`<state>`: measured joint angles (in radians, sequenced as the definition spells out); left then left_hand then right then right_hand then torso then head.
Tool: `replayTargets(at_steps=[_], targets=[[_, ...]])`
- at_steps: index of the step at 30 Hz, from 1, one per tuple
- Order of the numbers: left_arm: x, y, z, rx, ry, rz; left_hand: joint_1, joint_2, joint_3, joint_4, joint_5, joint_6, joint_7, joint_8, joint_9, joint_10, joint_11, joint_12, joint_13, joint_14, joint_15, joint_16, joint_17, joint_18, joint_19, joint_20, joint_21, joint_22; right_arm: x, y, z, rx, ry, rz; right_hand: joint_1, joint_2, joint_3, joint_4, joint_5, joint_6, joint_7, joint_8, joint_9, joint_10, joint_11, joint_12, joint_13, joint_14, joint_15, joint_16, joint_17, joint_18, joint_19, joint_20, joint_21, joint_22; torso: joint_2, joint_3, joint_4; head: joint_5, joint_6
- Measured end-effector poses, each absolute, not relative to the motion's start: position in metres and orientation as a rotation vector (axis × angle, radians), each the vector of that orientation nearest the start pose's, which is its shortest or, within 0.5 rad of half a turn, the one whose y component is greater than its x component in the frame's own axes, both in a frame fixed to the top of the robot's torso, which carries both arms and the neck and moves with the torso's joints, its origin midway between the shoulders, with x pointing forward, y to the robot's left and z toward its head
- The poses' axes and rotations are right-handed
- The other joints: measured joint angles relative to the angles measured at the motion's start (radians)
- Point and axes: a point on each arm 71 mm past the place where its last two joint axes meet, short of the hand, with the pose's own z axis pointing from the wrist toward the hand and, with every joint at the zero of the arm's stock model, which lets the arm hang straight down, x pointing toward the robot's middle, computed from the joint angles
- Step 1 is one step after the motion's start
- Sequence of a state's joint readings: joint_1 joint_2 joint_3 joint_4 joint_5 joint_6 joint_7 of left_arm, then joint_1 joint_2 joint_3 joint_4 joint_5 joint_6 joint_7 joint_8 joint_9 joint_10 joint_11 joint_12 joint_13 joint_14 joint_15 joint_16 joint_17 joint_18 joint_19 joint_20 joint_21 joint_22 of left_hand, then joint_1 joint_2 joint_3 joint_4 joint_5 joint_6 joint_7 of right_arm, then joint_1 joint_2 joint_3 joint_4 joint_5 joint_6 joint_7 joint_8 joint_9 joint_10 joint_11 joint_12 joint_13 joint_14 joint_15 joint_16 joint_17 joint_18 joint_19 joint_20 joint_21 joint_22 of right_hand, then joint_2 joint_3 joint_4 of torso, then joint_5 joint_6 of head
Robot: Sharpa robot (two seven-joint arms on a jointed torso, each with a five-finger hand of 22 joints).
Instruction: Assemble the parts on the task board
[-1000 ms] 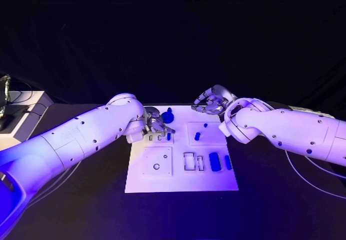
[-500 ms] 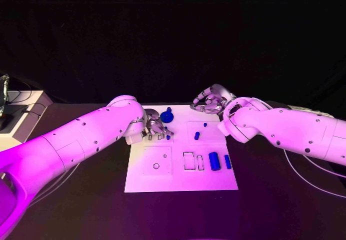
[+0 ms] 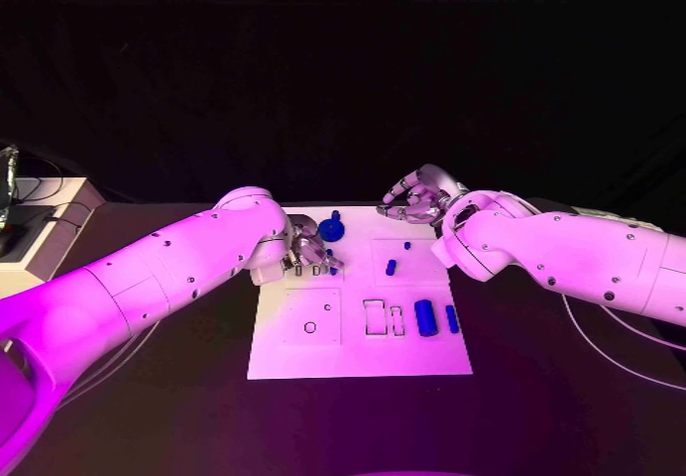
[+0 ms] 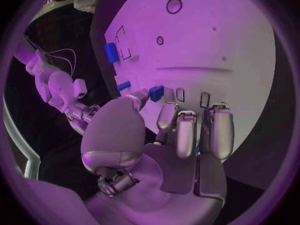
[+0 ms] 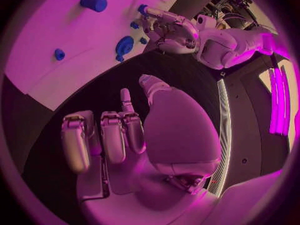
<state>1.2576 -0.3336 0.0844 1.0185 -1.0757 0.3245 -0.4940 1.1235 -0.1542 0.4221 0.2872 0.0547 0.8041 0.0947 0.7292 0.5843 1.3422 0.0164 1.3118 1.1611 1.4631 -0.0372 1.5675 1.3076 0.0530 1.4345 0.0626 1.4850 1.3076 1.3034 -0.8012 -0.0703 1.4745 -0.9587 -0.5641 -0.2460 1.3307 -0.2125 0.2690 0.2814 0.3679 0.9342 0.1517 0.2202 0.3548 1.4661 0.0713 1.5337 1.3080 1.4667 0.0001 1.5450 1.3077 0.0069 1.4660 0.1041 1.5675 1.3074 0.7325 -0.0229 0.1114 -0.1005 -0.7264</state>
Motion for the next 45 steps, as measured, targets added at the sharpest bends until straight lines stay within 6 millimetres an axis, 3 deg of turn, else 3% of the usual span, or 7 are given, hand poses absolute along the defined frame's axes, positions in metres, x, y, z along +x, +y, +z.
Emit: replayTargets(at_steps=[12,21,33,36,38,41,45], targets=[[0.56,0.082,-0.187,-0.106,2.348,-0.555,0.09,-0.039,0.241,-0.034,0.003,-0.005,-0.001,-0.023,0.015,-0.011,-0.004,-0.014,-0.005,0.004,-0.004,0.0,0.0,0.0,0.0,0.0,0.0,0.0,0.517,-0.217,-0.149,0.506,1.57,0.686,0.0,0.0,0.0,0.0,0.0,0.0,0.0,0.004,0.001,0.0,0.0,0.0,0.0,0.0,0.0,0.0,0.0,0.0,0.0,0.0,0.0,0.0,0.0,0.0005,0.0,0.002,0.0],[0.559,0.081,-0.188,-0.122,2.348,-0.579,0.06,-0.072,0.366,-0.123,0.211,-0.012,-0.01,-0.005,0.015,-0.004,-0.018,-0.022,-0.007,0.004,-0.018,0.0,0.0,0.0,0.005,-0.005,-0.001,0.0,0.519,-0.218,-0.15,0.511,1.574,0.678,0.0,0.0,0.0,0.0,0.0,0.0,0.0,0.004,0.001,0.0,0.0,0.0,0.0,0.0,0.0,0.0,0.0,0.0,0.0,0.0,0.0,0.0,0.0,0.0006,-0.0007,0.004,-0.002],[0.559,0.088,-0.187,-0.162,2.336,-0.606,0.034,-0.046,0.366,-0.123,0.284,-0.017,-0.015,-0.005,0.015,-0.004,-0.018,-0.04,-0.032,0.004,-0.018,0.0,0.0,0.0,0.005,-0.013,0.003,0.0,0.52,-0.222,-0.15,0.519,1.573,0.671,0.0,0.0,0.0,0.0,0.0,0.0,0.0,0.004,0.003,0.0,0.0,-0.014,0.0,0.0,0.0,-0.004,0.0,0.0,0.0,0.0,0.0,0.001,0.0,0.0007,0.0002,0.004,-0.003],[0.559,0.094,-0.186,-0.175,2.334,-0.608,0.0,-0.052,0.365,-0.124,0.344,-0.018,-0.015,0.051,0.015,-0.003,-0.019,-0.049,-0.045,0.002,-0.025,0.0,0.0,0.0,0.009,-0.016,0.006,0.0,0.522,-0.227,-0.15,0.531,1.556,0.684,0.013,-0.004,0.007,-0.002,0.011,-0.022,-0.004,0.025,0.017,-0.079,-0.004,-0.17,-0.001,-0.002,-0.003,-0.092,-0.031,0.04,-0.013,-0.007,-0.2,0.001,0.0,0.0006,0.0005,0.005,-0.003],[0.558,0.098,-0.186,-0.183,2.333,-0.61,-0.016,-0.054,0.36,-0.128,0.409,-0.018,-0.015,0.069,0.015,0.005,-0.027,-0.049,-0.045,0.002,-0.027,0.0,0.0,0.0,0.012,-0.02,0.007,0.0,0.525,-0.232,-0.149,0.547,1.533,0.708,0.031,-0.007,0.036,-0.005,0.013,-0.046,0.003,0.035,0.027,-0.218,0.001,-0.358,-0.074,-0.052,-0.01,-0.225,-0.208,0.09,-0.111,-0.006,-0.448,-0.027,-0.001,0.0005,0.0006,0.006,-0.003],[0.557,0.102,-0.185,-0.194,2.333,-0.612,-0.025,-0.055,0.351,-0.138,0.463,-0.018,-0.015,0.072,0.015,0.009,-0.031,-0.049,-0.04,0.006,-0.031,0.0,0.0,0.0,0.012,-0.02,0.007,0.0,0.529,-0.239,-0.148,0.574,1.494,0.746,0.053,-0.013,0.08,-0.01,0.019,-0.066,0.008,0.051,0.039,-0.407,0.02,-0.646,-0.302,-0.183,-0.001,-0.466,-0.495,0.157,-0.27,-0.002,-0.845,-0.246,-0.001,0.0,0.0007,0.007,-0.004],[0.556,0.109,-0.184,-0.219,2.331,-0.615,-0.035,-0.057,0.344,-0.145,0.496,-0.017,-0.014,0.093,0.015,-0.004,-0.04,-0.085,-0.095,0.002,-0.034,0.0,0.0,0.0,0.012,-0.02,0.007,0.0,0.537,-0.254,-0.144,0.65,1.427,0.807,0.073,-0.03,0.167,-0.024,0.058,-0.076,0.015,0.073,0.048,-0.473,0.027,-0.921,-0.568,-0.311,0.015,-0.736,-0.674,0.171,-0.35,0.013,-1.115,-0.438,-0.002,-0.0005,0.0017,0.008,-0.004]])
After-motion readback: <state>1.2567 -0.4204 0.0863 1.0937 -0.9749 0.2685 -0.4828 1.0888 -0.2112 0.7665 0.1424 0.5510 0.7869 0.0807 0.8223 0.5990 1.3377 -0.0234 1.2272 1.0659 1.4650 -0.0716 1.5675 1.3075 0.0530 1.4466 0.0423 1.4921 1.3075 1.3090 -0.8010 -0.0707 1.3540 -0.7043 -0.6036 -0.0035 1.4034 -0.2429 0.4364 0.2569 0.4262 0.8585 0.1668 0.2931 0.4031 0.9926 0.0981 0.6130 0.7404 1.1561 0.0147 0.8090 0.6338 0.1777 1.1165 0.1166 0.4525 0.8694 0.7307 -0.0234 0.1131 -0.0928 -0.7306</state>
